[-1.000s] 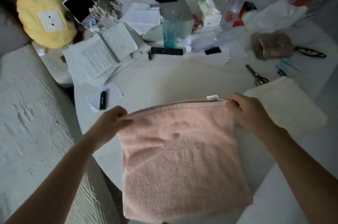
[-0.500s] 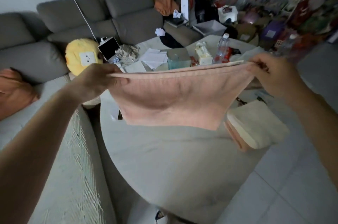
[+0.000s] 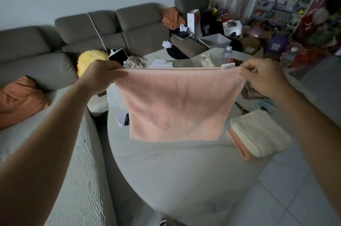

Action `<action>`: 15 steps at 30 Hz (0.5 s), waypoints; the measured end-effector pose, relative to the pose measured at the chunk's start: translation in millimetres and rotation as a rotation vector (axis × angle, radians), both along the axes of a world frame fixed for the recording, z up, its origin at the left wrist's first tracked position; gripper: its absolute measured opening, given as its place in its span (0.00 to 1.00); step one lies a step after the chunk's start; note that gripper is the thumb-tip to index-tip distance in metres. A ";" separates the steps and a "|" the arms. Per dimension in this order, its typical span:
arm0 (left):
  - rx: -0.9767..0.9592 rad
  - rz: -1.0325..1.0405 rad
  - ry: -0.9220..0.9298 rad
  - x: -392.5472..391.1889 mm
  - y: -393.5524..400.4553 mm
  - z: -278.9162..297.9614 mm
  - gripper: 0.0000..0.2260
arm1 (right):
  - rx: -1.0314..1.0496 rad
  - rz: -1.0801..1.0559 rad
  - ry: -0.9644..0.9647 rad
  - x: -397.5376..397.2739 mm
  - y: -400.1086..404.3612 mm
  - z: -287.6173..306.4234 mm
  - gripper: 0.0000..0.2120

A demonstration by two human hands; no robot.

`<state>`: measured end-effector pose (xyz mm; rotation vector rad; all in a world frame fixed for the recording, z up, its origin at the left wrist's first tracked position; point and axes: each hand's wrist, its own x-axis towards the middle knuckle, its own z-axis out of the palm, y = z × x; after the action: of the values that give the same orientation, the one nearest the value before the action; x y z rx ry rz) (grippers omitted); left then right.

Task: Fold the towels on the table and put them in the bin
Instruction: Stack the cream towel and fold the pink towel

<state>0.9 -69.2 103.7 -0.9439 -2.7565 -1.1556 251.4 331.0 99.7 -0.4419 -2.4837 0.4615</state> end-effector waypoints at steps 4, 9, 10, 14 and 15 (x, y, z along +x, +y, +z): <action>-0.116 -0.033 -0.005 0.9 -1.8 -7.0 0.03 | -0.005 0.002 -0.016 1.3 4.4 -0.5 0.07; -0.206 -0.077 -0.008 -2.4 -2.8 -18.0 0.02 | -0.055 0.020 -0.124 1.3 6.0 -12.6 0.04; -0.191 -0.066 0.004 -3.6 0.7 -20.9 0.04 | -0.053 0.010 -0.126 -0.5 5.9 -16.3 0.04; -0.080 0.016 0.092 -10.4 21.4 -27.4 0.08 | -0.051 -0.089 -0.057 -11.1 8.4 -23.6 0.05; -0.040 0.026 0.127 -11.5 24.8 -26.3 0.08 | -0.053 -0.108 -0.033 -13.0 8.3 -22.9 0.06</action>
<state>-10.6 -44.4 77.3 -0.9476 -2.6919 -1.0036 238.4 339.3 76.8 -0.6059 -2.4690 0.4805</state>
